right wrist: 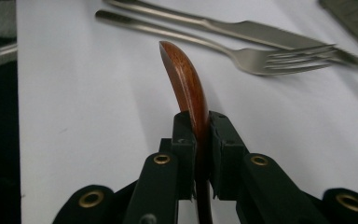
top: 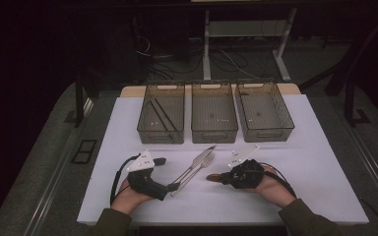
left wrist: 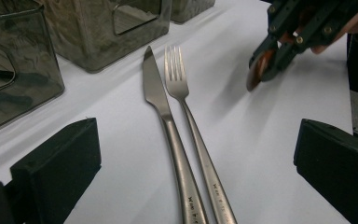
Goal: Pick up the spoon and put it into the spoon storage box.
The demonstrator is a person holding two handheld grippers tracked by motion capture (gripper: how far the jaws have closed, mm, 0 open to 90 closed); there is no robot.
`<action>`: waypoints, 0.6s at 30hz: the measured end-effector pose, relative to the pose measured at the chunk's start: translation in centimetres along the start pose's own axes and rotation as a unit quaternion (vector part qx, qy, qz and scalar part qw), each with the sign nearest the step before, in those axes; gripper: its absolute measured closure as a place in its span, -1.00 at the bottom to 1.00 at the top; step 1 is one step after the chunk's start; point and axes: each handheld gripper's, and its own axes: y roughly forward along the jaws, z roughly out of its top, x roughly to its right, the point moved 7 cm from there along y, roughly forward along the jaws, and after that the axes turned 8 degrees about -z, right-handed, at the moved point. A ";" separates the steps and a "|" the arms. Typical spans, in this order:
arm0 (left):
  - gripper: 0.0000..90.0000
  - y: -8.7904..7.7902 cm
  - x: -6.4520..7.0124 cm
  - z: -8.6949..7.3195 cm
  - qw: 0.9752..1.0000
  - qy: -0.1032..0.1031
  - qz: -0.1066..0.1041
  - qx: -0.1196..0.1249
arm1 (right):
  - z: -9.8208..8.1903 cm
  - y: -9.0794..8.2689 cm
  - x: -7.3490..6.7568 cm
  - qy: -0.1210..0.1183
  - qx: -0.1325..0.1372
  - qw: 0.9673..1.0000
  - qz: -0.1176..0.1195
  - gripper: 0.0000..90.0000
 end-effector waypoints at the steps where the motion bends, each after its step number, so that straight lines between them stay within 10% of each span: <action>1: -1.00 0.0 0.0 0.0 1.000 0.000 0.001 -0.002 | 0.1 -0.1 0.3 0.004 0.000 1.000 -0.005 0.79; 18: -1.00 0.0 0.0 -0.1 1.000 0.002 0.003 -0.004 | 1.9 -2.1 3.7 0.083 0.042 0.995 -0.041 0.79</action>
